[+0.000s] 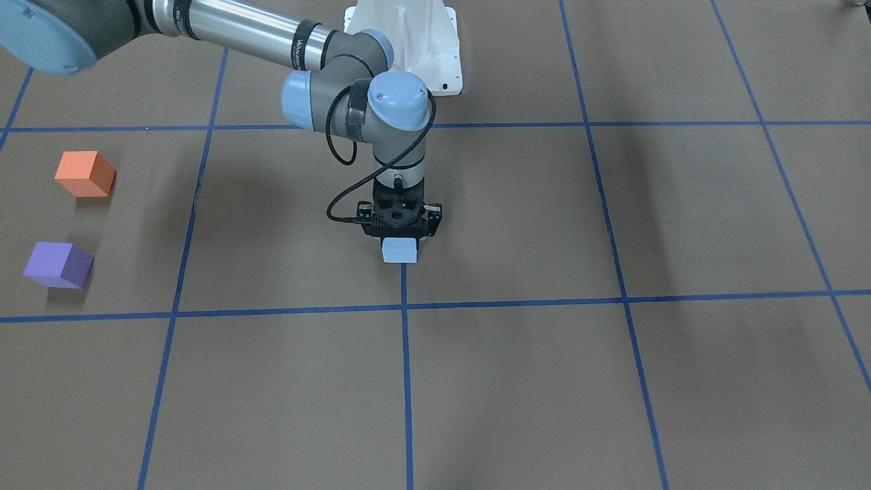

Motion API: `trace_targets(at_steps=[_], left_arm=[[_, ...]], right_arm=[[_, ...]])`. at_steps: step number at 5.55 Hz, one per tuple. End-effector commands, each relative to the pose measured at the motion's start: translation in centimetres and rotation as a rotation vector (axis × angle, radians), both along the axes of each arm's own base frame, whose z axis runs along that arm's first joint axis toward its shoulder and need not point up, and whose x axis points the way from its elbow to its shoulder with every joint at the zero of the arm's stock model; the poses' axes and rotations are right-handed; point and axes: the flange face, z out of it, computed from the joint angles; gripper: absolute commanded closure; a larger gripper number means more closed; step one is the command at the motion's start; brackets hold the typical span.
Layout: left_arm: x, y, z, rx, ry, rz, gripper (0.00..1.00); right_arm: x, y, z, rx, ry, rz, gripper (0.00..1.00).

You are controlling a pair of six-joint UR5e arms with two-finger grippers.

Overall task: Place blue block between orange and purple blocks
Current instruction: 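Carry the light blue cube with the right gripper toward the purple cube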

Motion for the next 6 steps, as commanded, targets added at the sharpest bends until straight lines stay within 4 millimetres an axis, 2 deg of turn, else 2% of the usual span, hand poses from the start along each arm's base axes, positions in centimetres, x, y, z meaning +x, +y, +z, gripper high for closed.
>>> trace_targets(at_steps=[1,2,3,4,5,6], left_arm=[[-0.1,0.1,0.4,-0.012,-0.010,-0.002,0.00],[-0.3,0.0,0.5,-0.005,-0.052,-0.004,0.00],[-0.3,0.0,0.4,-0.001,-0.055,-0.004,0.00],[-0.4,0.0,0.3,0.001,-0.055,-0.004,0.00],[-0.3,0.0,0.2,0.003,-0.054,-0.003,0.00],[-0.3,-0.1,0.2,0.007,-0.052,-0.003,0.00]], right_arm=[[13.5,-5.6,5.3,0.008,-0.027,-0.045,0.92],[23.9,-7.9,9.2,0.042,-0.038,-0.088,0.92],[32.2,-9.6,13.3,0.053,-0.038,-0.126,0.92],[37.6,-7.5,20.0,0.044,0.017,-0.137,0.92],[42.4,-3.9,23.4,0.040,0.040,-0.129,0.91],[44.7,0.2,24.7,0.006,0.044,-0.106,0.91]])
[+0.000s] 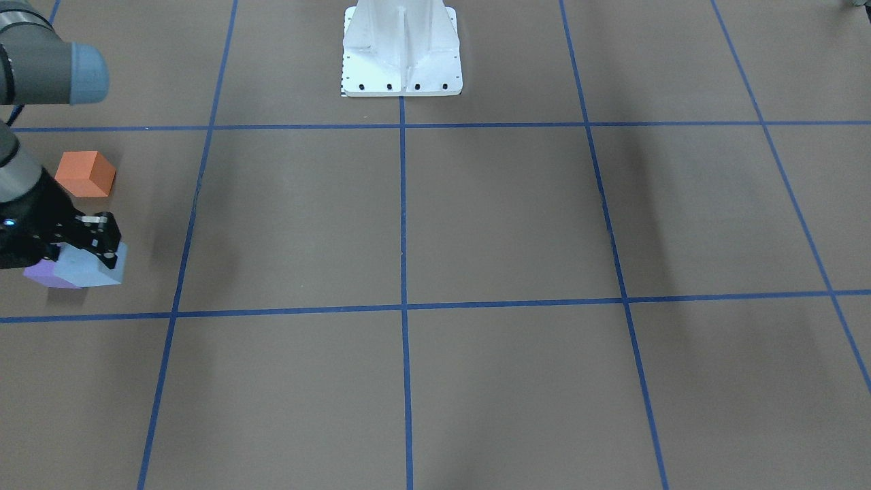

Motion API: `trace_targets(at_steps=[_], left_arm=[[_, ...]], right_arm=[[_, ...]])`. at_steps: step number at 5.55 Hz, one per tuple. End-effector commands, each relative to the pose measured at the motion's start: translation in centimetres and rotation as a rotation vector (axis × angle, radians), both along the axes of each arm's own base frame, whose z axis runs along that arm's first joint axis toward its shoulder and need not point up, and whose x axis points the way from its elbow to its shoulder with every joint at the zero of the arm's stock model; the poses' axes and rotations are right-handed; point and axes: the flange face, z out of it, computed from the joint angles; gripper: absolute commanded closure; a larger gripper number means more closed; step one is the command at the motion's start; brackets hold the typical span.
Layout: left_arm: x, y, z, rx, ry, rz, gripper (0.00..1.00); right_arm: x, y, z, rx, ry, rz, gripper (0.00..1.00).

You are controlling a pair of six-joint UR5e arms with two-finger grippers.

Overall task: Place blue block between orange and purple blocks
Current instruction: 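Carry the light blue cube with the right gripper toward the purple cube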

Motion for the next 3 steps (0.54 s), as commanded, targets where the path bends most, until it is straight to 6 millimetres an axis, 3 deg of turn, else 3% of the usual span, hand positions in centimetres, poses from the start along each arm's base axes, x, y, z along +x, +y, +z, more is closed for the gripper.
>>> trace_targets(at_steps=[1,3], left_arm=[[0.1,0.0,-0.2,0.021,0.005,0.000,0.00],[0.1,0.5,0.0,0.042,0.008,0.001,0.00]], right_arm=[[3.4,5.1,1.4,-0.098,-0.011,0.106,0.90],[4.6,9.7,10.0,-0.047,-0.077,0.124,0.91]])
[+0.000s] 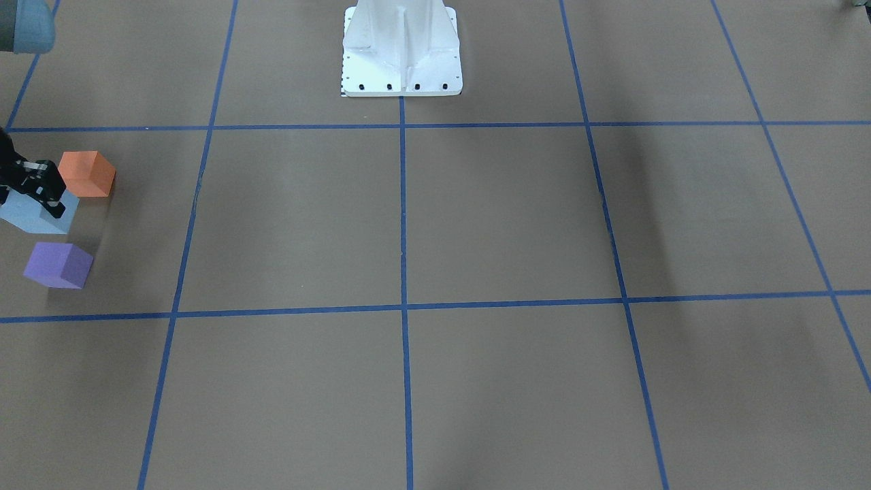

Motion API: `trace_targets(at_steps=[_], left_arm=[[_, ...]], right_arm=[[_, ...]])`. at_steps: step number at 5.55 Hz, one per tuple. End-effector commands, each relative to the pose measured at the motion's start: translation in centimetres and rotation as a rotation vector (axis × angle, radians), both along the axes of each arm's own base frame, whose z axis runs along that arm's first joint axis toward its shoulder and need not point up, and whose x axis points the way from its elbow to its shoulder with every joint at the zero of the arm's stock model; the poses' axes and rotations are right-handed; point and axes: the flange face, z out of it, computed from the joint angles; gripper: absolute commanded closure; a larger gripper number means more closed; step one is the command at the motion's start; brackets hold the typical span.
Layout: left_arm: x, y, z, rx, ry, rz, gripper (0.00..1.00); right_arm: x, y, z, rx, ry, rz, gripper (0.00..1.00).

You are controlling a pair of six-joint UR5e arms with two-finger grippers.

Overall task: Place blue block between orange and purple blocks
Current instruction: 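Carry the light blue cube with the right gripper toward the purple cube, then lower the cube between the purple and orange cubes with the right gripper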

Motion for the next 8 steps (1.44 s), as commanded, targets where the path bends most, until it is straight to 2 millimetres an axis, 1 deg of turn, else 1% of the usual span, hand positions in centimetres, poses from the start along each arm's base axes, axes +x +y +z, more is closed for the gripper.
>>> trace_targets(at_steps=[1,2,4,5,6,7,8], left_arm=[[0.1,0.3,0.2,0.025,0.000,0.000,0.00],[0.1,0.3,0.1,0.027,0.000,0.000,0.00],[0.1,0.3,0.1,0.028,0.000,0.000,0.00],[0.1,0.3,0.2,0.027,0.000,0.000,0.00],[0.1,0.3,0.2,0.027,0.000,0.000,0.00],[0.1,0.3,0.2,0.027,0.000,0.000,0.00],[0.0,0.3,0.2,0.025,0.000,-0.001,0.00]], right_arm=[[-0.8,2.4,5.6,0.035,-0.026,0.024,0.90],[-2.7,3.0,5.6,0.026,-0.010,0.033,0.90],[-4.5,3.8,6.0,0.033,0.010,0.003,0.89],[-5.3,4.1,6.8,0.036,0.033,-0.008,0.89],[-5.5,4.2,7.0,0.040,0.036,-0.021,0.89],[-5.8,4.3,7.6,0.031,0.041,-0.030,0.89],[-6.3,4.2,8.4,0.022,0.051,-0.038,0.87]])
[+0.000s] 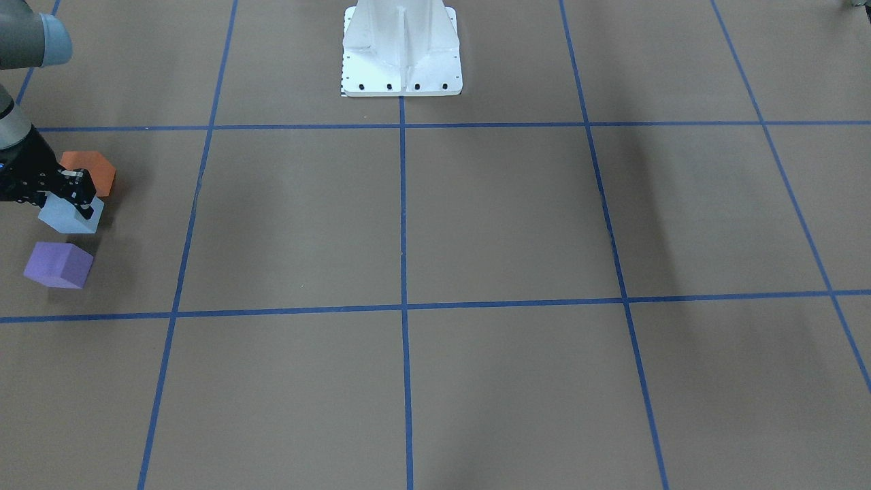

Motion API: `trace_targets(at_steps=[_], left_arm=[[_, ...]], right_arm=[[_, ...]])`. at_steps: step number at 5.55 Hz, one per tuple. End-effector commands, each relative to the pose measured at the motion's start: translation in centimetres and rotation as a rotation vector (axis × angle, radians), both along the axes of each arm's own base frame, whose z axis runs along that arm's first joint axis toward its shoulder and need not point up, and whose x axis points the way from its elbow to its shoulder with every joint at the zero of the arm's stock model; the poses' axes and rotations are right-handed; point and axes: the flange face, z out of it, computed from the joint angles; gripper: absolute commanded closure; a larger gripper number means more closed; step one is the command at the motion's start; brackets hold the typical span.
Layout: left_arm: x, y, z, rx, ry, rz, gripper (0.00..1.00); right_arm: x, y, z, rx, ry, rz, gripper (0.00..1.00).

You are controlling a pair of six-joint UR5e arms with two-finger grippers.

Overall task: Place blue block between orange and purple blocks
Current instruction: 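Lower the cube between the purple and orange cubes with the right gripper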

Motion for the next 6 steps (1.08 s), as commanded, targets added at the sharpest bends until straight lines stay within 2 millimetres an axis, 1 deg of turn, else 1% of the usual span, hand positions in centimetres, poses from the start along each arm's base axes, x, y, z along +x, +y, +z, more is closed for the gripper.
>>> trace_targets(at_steps=[1,2,3,4,5,6], left_arm=[[0.01,0.00,0.01,-0.001,0.000,0.000,0.00],[0.01,0.00,0.01,-0.001,0.000,0.000,0.00],[0.01,0.00,0.01,-0.001,0.000,0.000,0.00],[-0.06,0.02,0.01,-0.001,0.000,-0.001,0.00],[-0.06,0.02,0.01,-0.001,0.000,-0.001,0.00],[0.01,0.00,0.01,-0.001,0.000,0.000,0.00]], right_arm=[[-0.71,-0.04,0.78,-0.008,0.011,-0.012,0.77],[-0.83,0.02,0.84,-0.008,0.011,-0.015,0.65],[-1.06,0.15,0.93,-0.008,0.013,-0.020,0.58],[-1.18,0.23,1.73,-0.019,0.023,-0.024,0.48],[-1.25,0.21,1.48,0.001,0.009,-0.024,0.36],[-1.19,0.17,1.68,0.016,0.011,-0.016,0.08]])
